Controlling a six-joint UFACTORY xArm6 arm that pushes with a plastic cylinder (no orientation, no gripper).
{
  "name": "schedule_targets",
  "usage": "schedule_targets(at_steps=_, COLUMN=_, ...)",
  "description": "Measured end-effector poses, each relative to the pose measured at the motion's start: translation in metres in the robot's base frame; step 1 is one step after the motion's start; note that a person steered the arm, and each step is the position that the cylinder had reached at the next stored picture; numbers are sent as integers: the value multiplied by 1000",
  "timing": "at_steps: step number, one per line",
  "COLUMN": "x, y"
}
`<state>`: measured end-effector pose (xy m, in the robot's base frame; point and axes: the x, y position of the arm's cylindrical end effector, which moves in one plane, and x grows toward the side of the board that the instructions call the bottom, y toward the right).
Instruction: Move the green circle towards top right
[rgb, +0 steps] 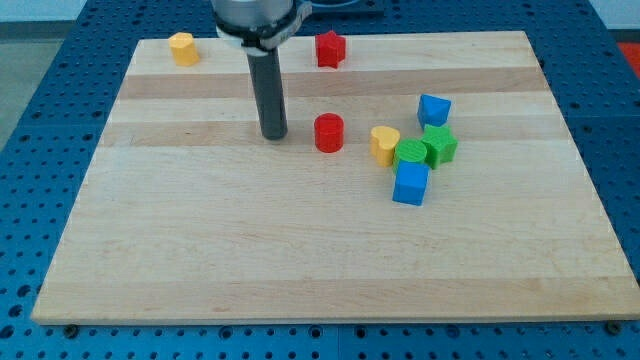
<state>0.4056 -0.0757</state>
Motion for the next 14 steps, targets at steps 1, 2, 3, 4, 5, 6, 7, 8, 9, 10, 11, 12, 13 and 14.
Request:
schedule_targets(at_steps=1, x=42, y=16)
schedule_targets(at_steps=2, x=78, y=44)
schedule_targets(at_steps=3, x=110, y=84)
schedule_targets(at_steps=4, x=115, y=133)
schedule_targets(at_steps=5, x=115, y=171)
schedule_targets(at_steps=6, x=115, y=199)
schedule_targets(at_steps=7, x=103, y=206)
schedule_targets(at_steps=8, x=81, y=206)
schedule_targets(at_steps=9, x=68, y=206)
schedule_targets(at_steps=10, x=67, y=201)
schedule_targets(at_steps=11, x=64, y=189)
schedule_targets(at_steps=12, x=63, y=167)
schedule_targets(at_steps=13, x=56, y=160)
schedule_targets(at_steps=14, x=42, y=157)
